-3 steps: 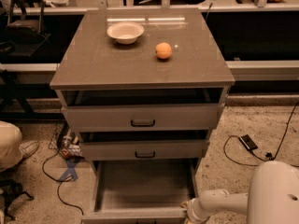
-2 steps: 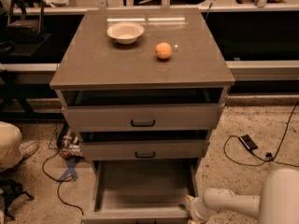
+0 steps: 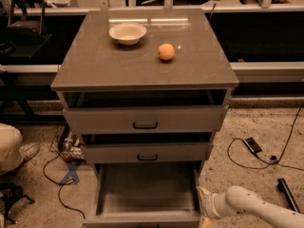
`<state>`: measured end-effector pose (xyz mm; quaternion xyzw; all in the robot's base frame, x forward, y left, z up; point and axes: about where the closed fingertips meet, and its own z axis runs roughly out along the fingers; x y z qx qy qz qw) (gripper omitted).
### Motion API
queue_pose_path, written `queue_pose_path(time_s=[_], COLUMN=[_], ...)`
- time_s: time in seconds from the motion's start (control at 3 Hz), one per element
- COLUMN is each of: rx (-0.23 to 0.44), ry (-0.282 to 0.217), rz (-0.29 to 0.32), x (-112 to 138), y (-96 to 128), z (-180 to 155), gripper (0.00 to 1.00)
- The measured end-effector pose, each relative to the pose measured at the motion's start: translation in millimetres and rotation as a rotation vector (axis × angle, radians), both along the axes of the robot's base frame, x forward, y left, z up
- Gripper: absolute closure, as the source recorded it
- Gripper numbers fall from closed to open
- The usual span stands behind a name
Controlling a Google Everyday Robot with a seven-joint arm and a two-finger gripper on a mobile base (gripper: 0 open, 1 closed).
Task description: Open bottom drawer
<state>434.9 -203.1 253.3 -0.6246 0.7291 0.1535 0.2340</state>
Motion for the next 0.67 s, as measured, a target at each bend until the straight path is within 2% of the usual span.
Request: queue_pose_path(time_s=[0.67], rx=[0.030], ry=[-0.077], rz=[-0.069], x=[37.3], y=[-25.2], z=[66.7], gripper=[0.00])
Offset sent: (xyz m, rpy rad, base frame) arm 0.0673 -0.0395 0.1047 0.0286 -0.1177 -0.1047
